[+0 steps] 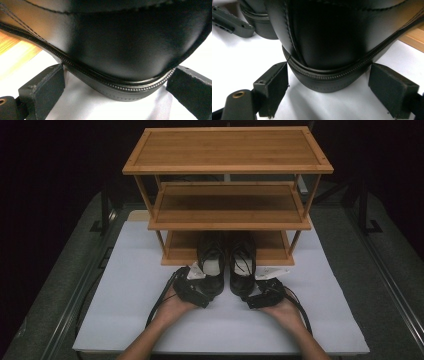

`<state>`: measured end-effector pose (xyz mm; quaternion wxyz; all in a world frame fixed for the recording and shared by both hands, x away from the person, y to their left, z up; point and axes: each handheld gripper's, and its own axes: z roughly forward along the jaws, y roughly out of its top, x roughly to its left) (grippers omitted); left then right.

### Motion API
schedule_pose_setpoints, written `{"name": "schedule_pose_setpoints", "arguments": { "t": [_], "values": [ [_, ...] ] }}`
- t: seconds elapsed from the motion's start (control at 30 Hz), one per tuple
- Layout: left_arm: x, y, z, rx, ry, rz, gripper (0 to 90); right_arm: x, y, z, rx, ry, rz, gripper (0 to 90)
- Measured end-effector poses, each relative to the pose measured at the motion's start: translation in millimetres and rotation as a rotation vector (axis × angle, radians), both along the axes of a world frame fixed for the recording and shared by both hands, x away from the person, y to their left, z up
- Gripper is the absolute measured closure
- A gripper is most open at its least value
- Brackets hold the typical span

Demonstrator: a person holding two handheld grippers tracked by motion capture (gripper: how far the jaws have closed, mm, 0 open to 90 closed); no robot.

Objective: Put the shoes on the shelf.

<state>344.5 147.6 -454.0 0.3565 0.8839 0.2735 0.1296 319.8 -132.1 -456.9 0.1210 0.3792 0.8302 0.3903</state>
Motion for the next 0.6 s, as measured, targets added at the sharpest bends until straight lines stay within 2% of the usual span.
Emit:
{"name": "schedule_pose_setpoints", "arguments": {
  "t": [0.13, 0.2, 0.27, 0.37, 0.43, 0.5, 0.53, 0.6],
  "values": [
    [0.6, -3.3, -0.1, 0.0, -0.013, -0.005, 3.6, 0.3, 6.5, -0.1, 0.004, 0.005, 0.01, 17.0],
    [1.0, -4.4, -0.4, 0.0, -0.016, -0.001, 3.4, 0.2, 10.0, -0.4, -0.025, -0.01, -0.001, 17.1],
    [0.7, -5.3, -0.1, -0.001, -0.014, 0.005, 3.4, -0.1, 11.0, -0.4, -0.017, -0.005, -0.012, 17.1],
    [0.8, -6.2, 1.7, -0.003, -0.008, 0.013, 3.3, -1.8, 13.4, 0.2, -0.03, -0.02, -0.025, 17.0],
    [2.8, -6.1, 4.3, -0.017, 0.007, 0.017, 3.2, -2.0, 13.2, 0.8, -0.023, -0.022, -0.027, 17.1],
    [6.4, -5.4, 7.4, -0.035, 0.023, 0.019, 2.8, -1.1, 11.0, 3.8, 0.005, -0.023, -0.029, 17.1],
    [8.3, -5.4, 8.3, -0.034, 0.028, 0.017, 2.8, 0.5, 10.1, 5.4, 0.019, -0.017, -0.032, 17.1],
    [10.6, -6.4, 8.1, -0.025, 0.028, 0.016, 2.7, 3.4, 10.2, 6.5, 0.014, -0.012, -0.033, 17.0]
  ]
}}
